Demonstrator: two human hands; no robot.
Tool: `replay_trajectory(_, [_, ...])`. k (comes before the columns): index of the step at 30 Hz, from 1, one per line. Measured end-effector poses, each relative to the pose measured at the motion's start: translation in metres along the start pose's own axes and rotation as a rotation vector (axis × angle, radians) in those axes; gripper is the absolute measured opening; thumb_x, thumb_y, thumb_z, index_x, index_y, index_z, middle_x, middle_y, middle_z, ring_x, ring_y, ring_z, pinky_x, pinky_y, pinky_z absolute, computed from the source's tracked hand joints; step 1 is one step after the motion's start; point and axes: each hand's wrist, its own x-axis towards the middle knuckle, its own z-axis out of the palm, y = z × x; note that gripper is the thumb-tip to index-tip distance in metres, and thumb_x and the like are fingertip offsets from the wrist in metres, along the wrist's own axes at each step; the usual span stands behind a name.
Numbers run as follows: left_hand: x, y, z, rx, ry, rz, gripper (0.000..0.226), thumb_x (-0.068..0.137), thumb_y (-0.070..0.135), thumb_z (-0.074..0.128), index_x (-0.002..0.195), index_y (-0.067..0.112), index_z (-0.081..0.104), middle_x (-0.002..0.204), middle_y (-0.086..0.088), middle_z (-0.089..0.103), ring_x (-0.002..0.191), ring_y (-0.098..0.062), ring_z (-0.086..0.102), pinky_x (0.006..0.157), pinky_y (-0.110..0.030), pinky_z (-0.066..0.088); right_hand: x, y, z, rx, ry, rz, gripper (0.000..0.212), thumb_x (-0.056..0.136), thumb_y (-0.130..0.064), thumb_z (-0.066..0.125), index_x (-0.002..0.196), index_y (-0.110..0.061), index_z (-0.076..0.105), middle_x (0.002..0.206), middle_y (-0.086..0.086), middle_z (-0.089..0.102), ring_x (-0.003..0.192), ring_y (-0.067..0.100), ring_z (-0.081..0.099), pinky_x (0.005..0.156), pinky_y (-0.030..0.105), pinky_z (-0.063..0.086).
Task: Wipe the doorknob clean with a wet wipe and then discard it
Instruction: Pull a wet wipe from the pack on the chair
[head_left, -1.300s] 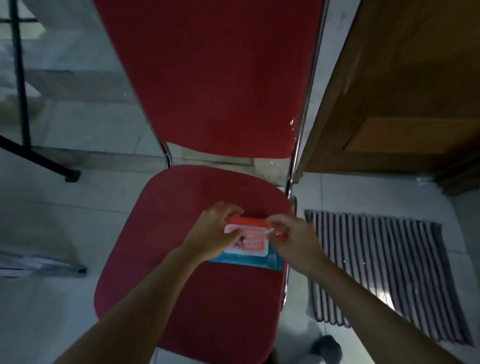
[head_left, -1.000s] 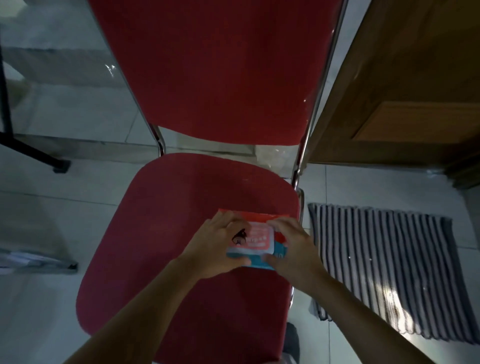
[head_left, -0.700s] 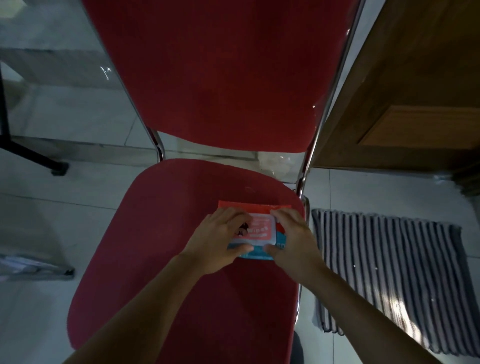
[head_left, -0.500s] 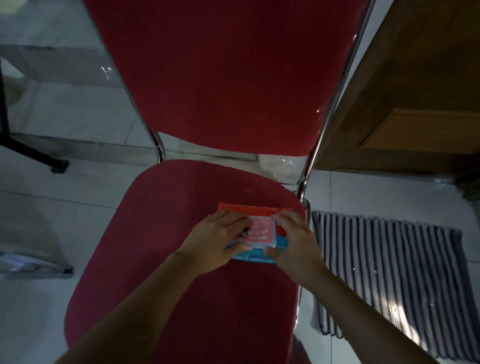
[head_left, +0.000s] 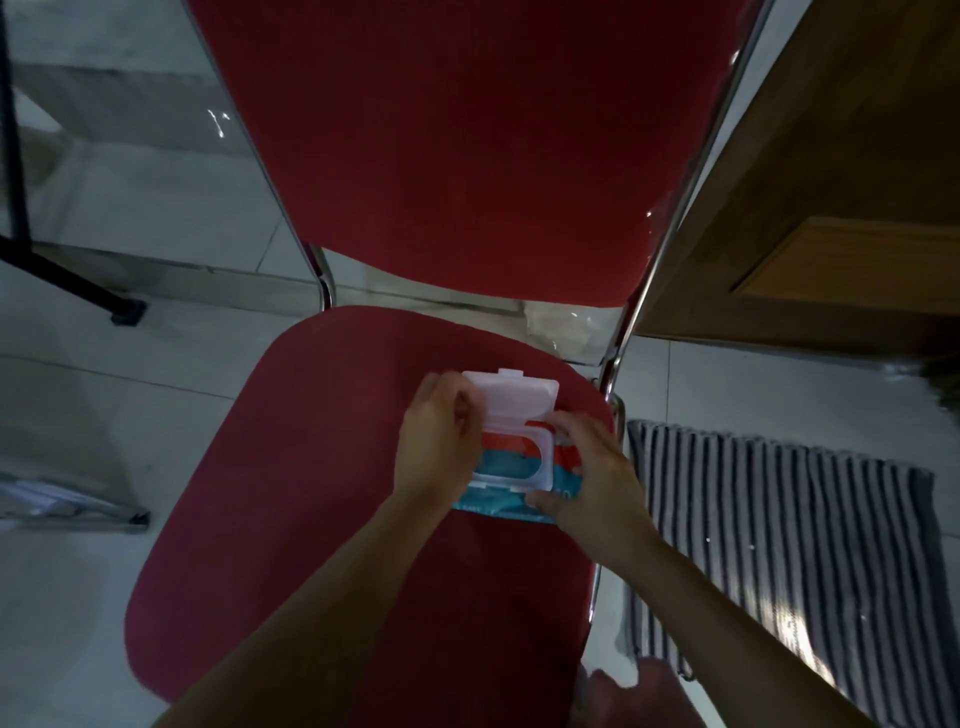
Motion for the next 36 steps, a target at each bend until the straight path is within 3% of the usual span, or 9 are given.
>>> replay_trajectory(2, [-0.011,-0.004,0.005,0.036,-0.103,0.092,0.009,0.079,0.007,0.062,0.087,0.009,0.061,0.09,-0.004,0.057,0.08,-0.011,0.049,0.064,-0.018,0.041,0.001,0.001,0.0,-0.018,-0.008,-0.016,0.073,0.059,-0.014,0.082,0.124,-0.02,0.048,0.114,-0.012,0.044,0.107,0.005,0.043,0.088,0.011,0.035])
replay_trajectory(8, [-0.022,-0.001,0.009,0.211,-0.226,0.144,0.051,0.062,0.038,0.079,0.105,0.016,0.062,0.106,0.003,0.055,0.098,-0.015,0.044,0.08,-0.028,0.04,0.002,0.005,0.002,-0.038,-0.034,0.008,0.08,0.061,-0.016,0.081,0.132,-0.02,0.043,0.126,-0.005,0.042,0.112,0.003,0.037,0.089,0.007,0.03])
replay_trajectory(11, [-0.021,-0.001,0.004,0.195,-0.22,0.154,0.035,0.07,0.024,0.074,0.101,0.012,0.063,0.107,-0.003,0.06,0.1,-0.02,0.05,0.08,-0.027,0.044,0.002,0.003,0.0,-0.029,-0.052,0.025,0.081,0.063,-0.016,0.081,0.134,-0.019,0.042,0.126,-0.005,0.04,0.112,0.002,0.035,0.092,0.013,0.033])
replay_trajectory(16, [-0.018,-0.01,-0.011,-0.004,-0.198,0.162,0.009,0.078,0.001,0.061,0.081,0.009,0.062,0.084,-0.003,0.064,0.078,-0.015,0.061,0.068,-0.013,0.048,0.002,0.001,0.0,-0.066,-0.071,0.031,0.083,0.063,-0.017,0.081,0.135,-0.018,0.04,0.128,0.0,0.042,0.113,0.004,0.035,0.096,0.019,0.035])
replay_trajectory(19, [-0.02,-0.015,-0.017,-0.116,-0.2,0.115,0.007,0.086,0.004,0.052,0.086,0.009,0.056,0.093,-0.003,0.063,0.085,-0.017,0.062,0.072,-0.028,0.053,0.003,-0.003,-0.002,-0.064,-0.083,0.049,0.083,0.063,-0.018,0.081,0.136,-0.018,0.04,0.124,-0.002,0.042,0.113,0.005,0.036,0.098,0.022,0.038])
replay_trajectory(24, [-0.021,-0.018,-0.024,-0.213,-0.265,0.084,0.016,0.095,0.003,0.04,0.106,0.004,0.052,0.09,0.006,0.064,0.075,-0.003,0.062,0.062,-0.017,0.049,0.008,-0.015,0.002,-0.132,-0.024,0.049,0.053,0.075,-0.02,0.07,0.125,-0.015,0.054,0.114,-0.008,0.044,0.107,0.004,0.038,0.081,0.001,0.027])
replay_trajectory(27, [-0.02,-0.02,-0.024,-0.243,-0.288,0.056,0.017,0.096,0.003,0.037,0.106,0.006,0.051,0.076,0.012,0.059,0.061,-0.001,0.057,0.053,-0.014,0.043,0.012,-0.02,0.01,-0.27,0.057,-0.074,0.027,0.073,-0.009,0.069,0.1,-0.011,0.069,0.106,0.006,0.056,0.099,0.019,0.052,0.083,0.019,0.041])
replay_trajectory(29, [-0.02,-0.021,-0.024,-0.264,-0.299,0.044,0.017,0.096,0.005,0.037,0.106,0.005,0.05,0.085,0.01,0.063,0.069,-0.004,0.061,0.058,-0.016,0.047,0.015,-0.024,0.016,-0.296,0.035,-0.111,0.011,0.073,-0.007,0.067,0.084,-0.008,0.071,0.094,0.008,0.057,0.088,0.022,0.054,0.075,0.035,0.05])
replay_trajectory(36, [-0.025,-0.023,-0.025,-0.353,-0.306,-0.008,0.013,0.096,0.003,0.036,0.094,0.009,0.047,0.115,-0.002,0.063,0.101,-0.005,0.061,0.084,-0.019,0.051,0.018,-0.036,0.03,-0.329,-0.007,-0.042,0.008,0.078,-0.011,0.062,0.08,-0.004,0.065,0.089,0.012,0.058,0.087,0.024,0.054,0.076,0.037,0.048])
